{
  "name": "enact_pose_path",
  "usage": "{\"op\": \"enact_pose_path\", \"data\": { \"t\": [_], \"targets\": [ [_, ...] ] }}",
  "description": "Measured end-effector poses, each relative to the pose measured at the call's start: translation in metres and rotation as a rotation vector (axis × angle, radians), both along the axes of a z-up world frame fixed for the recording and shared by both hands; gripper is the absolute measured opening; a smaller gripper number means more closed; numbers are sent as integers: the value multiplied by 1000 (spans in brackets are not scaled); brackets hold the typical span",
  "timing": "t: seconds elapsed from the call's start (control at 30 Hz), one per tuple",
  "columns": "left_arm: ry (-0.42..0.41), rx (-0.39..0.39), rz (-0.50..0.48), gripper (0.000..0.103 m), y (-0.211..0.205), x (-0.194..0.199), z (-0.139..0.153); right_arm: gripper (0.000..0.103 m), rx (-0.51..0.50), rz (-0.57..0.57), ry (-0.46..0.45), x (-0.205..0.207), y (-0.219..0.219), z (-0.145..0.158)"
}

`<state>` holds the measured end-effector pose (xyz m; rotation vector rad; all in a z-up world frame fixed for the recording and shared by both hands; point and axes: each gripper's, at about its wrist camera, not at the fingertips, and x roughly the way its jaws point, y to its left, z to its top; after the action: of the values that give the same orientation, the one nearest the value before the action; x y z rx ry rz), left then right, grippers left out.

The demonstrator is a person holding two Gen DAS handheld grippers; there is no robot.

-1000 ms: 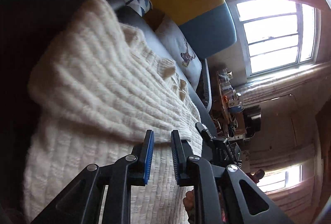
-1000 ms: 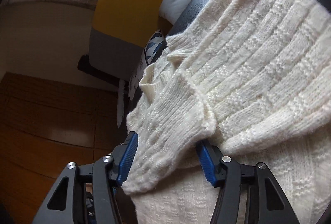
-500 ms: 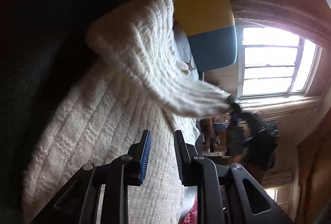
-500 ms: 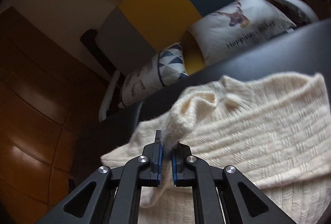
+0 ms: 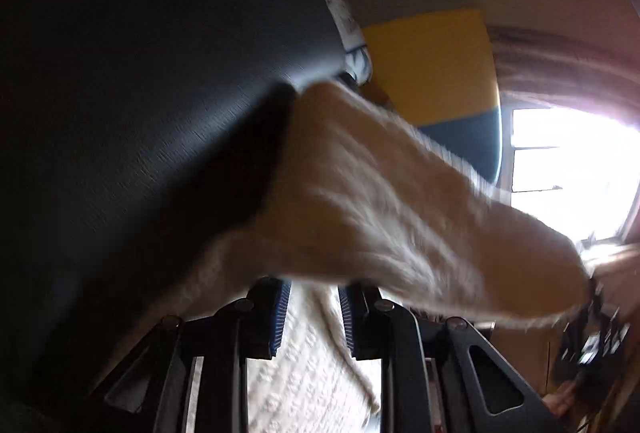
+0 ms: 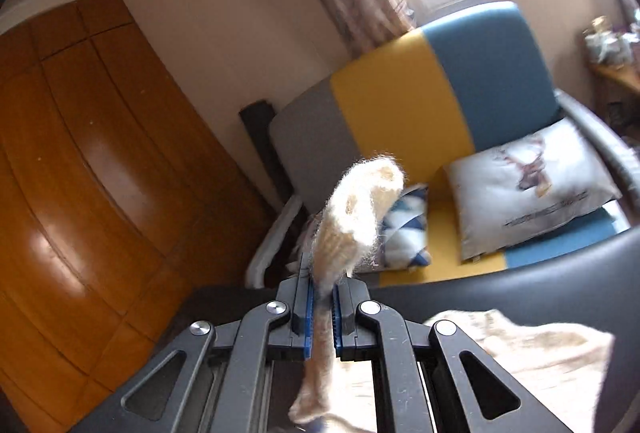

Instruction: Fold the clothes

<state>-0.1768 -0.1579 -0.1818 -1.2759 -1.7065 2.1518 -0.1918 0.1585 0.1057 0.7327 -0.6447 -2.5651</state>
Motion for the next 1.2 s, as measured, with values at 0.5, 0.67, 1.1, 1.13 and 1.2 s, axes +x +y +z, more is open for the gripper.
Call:
{"op": "enact_pose_path", "data": {
  "t": [0.5, 0.67, 1.1, 1.13, 1.2],
  "targets": [
    [45, 82, -2, 22, -6, 37, 5, 11, -341, -249, -421, 37, 136, -246],
    [88, 96, -15, 26, -1, 30, 23, 25, -495, -261, -450, 46, 152, -285],
    [55, -305, -119, 10, 21, 1, 40, 8, 14, -256, -253, 33, 119, -202],
    [28, -328, -141, 10, 23, 0, 36, 8, 41, -258, -231, 34, 117, -195],
    [-9, -337, -161, 9, 21, 0, 25, 8, 47, -259, -300, 22, 120, -211]
  ]
}}
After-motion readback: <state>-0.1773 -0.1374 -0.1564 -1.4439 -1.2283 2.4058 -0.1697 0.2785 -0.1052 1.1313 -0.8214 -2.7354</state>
